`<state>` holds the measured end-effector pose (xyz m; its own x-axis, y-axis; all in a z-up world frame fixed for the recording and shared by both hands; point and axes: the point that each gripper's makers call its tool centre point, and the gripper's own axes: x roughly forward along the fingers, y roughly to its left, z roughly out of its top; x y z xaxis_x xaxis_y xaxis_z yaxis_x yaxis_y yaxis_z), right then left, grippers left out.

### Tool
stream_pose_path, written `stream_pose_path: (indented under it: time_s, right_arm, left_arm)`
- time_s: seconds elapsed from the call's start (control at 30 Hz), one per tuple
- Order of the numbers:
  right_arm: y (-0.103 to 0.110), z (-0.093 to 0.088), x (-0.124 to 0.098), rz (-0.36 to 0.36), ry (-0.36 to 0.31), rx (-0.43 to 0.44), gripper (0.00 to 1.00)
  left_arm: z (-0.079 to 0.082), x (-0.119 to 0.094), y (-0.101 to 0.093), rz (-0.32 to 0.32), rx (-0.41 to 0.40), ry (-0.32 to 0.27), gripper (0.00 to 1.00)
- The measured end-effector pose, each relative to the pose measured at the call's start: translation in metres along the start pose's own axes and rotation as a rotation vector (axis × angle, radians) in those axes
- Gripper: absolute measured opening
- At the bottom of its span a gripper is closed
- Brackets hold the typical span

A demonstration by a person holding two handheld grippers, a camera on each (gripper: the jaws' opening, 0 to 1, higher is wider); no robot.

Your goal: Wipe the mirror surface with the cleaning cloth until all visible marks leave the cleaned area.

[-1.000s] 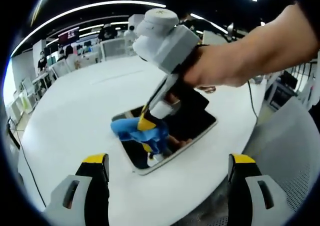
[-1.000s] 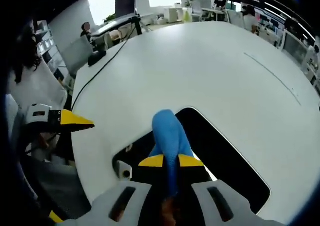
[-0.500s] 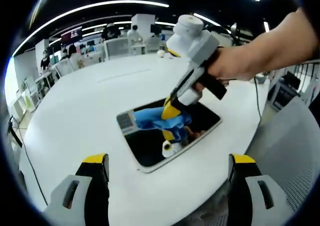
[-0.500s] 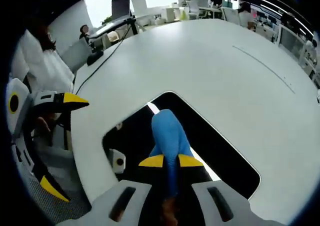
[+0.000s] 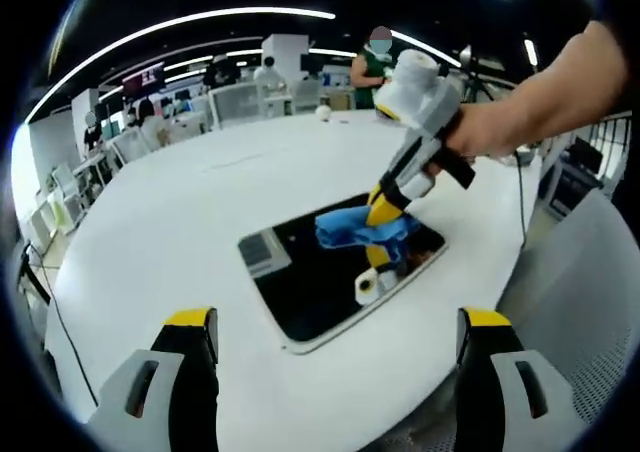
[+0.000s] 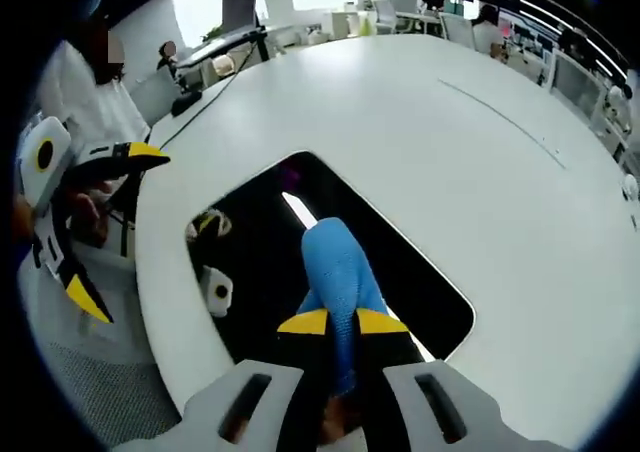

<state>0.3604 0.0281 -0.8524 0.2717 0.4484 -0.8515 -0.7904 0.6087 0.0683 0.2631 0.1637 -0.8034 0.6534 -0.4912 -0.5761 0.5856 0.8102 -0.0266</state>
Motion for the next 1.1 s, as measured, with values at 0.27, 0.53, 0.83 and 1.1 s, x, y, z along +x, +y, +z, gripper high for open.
stream_pose_path:
  time_s: [0.27,0.53,0.83,1.1]
  right_arm:
    - [-0.008,-0.010,-0.007,0.012,0.001,0.060,0.03]
    - [-0.008,-0.011,-0.007,0.021,-0.025,0.064,0.03]
    - [-0.008,-0.011,-0.006,0.047,0.018,0.094,0.03]
    - [-0.008,-0.011,-0.006,-0.007,0.035,0.085,0.03]
  left_arm:
    - [0.003,-0.003,0.008,0.050,0.044,-0.001,1.00]
    - [0.008,-0.005,0.011,0.072,0.027,-0.032,1.00]
    - [-0.003,-0.001,0.008,0.022,-0.169,-0.008,1.00]
    - [0.015,0.001,0.010,-0.084,-0.046,-0.021,1.00]
